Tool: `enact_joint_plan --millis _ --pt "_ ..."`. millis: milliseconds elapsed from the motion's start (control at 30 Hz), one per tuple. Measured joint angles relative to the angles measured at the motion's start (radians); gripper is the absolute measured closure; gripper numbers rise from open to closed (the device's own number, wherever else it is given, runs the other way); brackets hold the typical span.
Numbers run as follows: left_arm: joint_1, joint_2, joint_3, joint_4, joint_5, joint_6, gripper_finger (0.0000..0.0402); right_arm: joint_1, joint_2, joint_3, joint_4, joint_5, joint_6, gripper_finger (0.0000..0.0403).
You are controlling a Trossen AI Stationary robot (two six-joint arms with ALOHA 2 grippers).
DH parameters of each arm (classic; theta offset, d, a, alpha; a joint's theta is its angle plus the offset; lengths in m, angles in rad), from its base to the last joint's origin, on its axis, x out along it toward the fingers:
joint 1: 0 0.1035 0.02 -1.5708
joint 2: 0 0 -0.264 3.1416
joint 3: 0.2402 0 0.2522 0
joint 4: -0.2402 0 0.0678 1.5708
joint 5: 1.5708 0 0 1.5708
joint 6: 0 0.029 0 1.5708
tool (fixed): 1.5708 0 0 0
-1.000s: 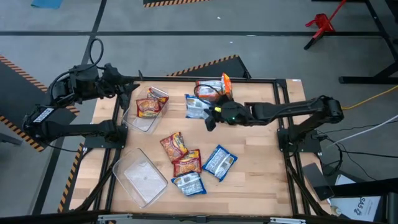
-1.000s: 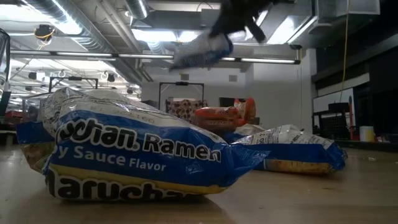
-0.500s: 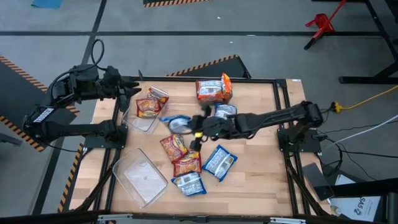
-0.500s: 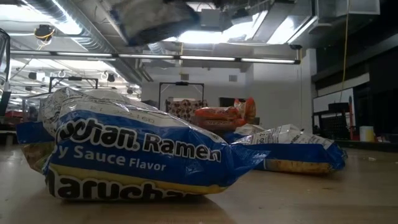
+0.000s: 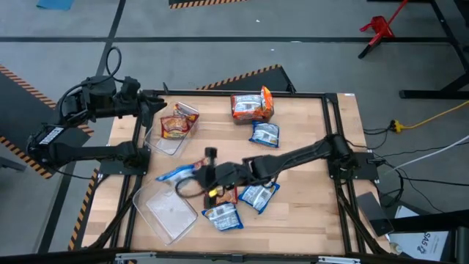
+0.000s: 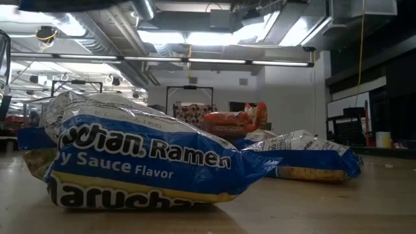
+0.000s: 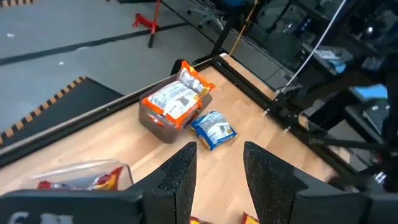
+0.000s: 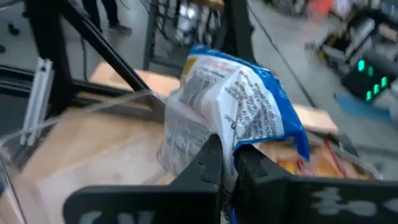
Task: Sort Maruchan noodles
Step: Put the middle blue noodle pack into the bottom transparent bin
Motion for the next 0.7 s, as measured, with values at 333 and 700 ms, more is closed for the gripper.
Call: enact_joint_plan --millis 333,700 --pt "0.0 0.0 0.0 0.0 0.0 -0.082 0.0275 0.04 0.189 0.188 0.058 -0.011 -0.108 0.0403" --pt "0.0 0.0 0.0 -0.003 0.0 -0.078 0.0275 0.052 0.312 0.254 0.131 -0.033 -0.161 0.0403"
